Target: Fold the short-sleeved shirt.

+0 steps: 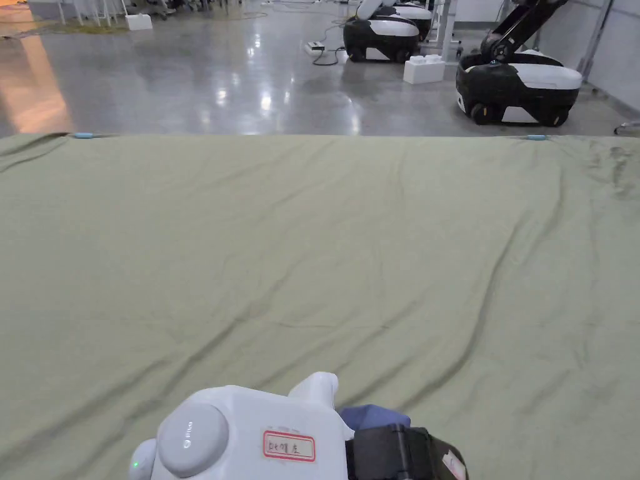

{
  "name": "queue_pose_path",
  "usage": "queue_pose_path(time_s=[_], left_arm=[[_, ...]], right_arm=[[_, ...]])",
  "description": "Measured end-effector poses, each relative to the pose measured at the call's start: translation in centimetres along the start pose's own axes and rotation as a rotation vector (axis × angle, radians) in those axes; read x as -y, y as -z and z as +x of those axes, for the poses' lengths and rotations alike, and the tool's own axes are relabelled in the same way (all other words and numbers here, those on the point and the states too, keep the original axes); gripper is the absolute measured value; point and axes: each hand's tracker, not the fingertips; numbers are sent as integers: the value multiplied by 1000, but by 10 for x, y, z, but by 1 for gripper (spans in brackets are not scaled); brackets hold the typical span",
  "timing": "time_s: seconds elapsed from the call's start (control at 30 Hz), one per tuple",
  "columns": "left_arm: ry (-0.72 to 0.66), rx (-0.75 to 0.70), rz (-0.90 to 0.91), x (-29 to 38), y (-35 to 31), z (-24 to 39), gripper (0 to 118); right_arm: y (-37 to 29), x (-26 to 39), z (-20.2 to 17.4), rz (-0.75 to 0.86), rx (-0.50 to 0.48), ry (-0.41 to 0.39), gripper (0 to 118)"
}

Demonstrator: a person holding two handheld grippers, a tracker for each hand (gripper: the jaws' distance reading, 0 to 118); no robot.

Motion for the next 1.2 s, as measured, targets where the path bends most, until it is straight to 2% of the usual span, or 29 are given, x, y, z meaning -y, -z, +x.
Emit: queue_pose_path(time_s=[0.1,0.13,0.2,0.27,0.37,0.47,0.5,0.53,0.6,0.63,0.77,0.9,0.93,1.0,1.13,1.2], left_arm=[[30,129,-18,0,-34,10,105],[29,127,-25,1,-45,9,105],[11,51,24,8,-68,1,103],[11,-44,81,11,-89,-13,92],[-23,-152,109,11,-104,-28,91],[-1,-163,34,11,-99,-34,90],[26,-188,10,13,-93,-30,85],[38,-212,-1,13,-88,-31,75],[37,-275,-21,6,-73,-33,30],[31,-272,-16,4,-60,-30,19],[-15,-197,-159,6,-8,-32,18],[69,-196,-241,19,36,-33,18],[53,-196,-236,21,44,-39,15],[26,-169,-229,21,54,-53,3],[4,-133,-189,26,34,-41,2],[-40,42,-125,33,-10,-24,2]], right_arm=[[5,-2,2,-9,-9,4,3],[7,-2,4,-11,-13,2,3],[10,-1,3,-19,-24,-7,3],[11,0,2,-27,-35,-13,3],[14,2,4,-37,-43,-10,3],[15,4,7,-42,-34,-3,3],[15,5,7,-40,-26,-2,3],[14,6,9,-39,-25,0,3],[12,7,13,-39,-31,14,3],[11,7,14,-39,-36,21,3],[7,9,12,-31,-26,24,3],[5,8,12,-25,-29,36,3],[6,8,12,-26,-29,38,3],[8,6,10,-29,-25,34,3],[25,-3,-4,-60,-54,12,3],[44,-11,-17,-88,-151,10,3]])
